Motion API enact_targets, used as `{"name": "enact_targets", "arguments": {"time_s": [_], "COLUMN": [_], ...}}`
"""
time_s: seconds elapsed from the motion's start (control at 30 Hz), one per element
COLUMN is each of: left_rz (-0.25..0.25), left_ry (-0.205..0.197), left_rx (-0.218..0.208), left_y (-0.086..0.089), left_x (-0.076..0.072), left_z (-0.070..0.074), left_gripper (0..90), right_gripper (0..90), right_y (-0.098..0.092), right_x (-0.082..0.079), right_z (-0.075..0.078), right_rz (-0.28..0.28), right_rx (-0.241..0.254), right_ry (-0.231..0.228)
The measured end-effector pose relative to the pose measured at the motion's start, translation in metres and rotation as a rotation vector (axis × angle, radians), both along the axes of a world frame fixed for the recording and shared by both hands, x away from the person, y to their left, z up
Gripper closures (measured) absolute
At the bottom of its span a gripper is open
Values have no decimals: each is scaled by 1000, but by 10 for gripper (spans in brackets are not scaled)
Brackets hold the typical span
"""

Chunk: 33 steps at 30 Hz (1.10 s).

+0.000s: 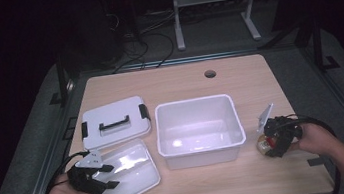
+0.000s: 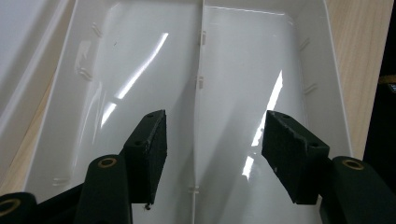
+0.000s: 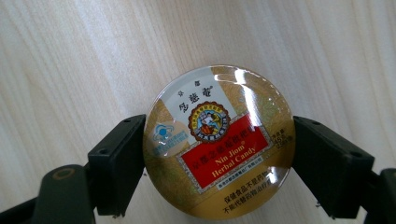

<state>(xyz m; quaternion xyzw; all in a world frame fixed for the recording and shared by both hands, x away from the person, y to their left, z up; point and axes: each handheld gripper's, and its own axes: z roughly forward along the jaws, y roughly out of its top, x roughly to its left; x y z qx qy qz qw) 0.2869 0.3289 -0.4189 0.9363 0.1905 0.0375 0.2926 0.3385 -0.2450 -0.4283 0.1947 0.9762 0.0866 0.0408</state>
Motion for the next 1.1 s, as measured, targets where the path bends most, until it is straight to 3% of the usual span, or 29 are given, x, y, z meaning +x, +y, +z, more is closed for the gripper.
{"name": "enact_targets", "arguments": {"time_s": [0.23,0.4,0.57,0.6,0.63,0.87,1.1], "left_rz": [0,-4,5,5,6,12,16], "left_ry": [10,8,23,23,17,17,21], "left_rx": [-2,0,-13,-13,-11,-8,-14], "left_y": [-4,-3,0,0,1,2,2], "left_x": [2,2,1,1,1,0,0], "left_z": [-2,0,1,1,1,0,0], "left_gripper": [381,374,368,367,357,335,322], "right_gripper": [207,207,207,207,207,207,207], "right_y": [0,8,15,15,17,23,40], "right_x": [-1,-3,-6,-6,-6,-4,-4], "right_z": [20,49,74,74,84,111,136], "right_rz": [45,92,133,133,144,175,235], "right_rx": [-32,-43,-88,-88,-95,-75,-98], "right_ry": [-35,-70,-100,-100,-110,-124,-132]}}
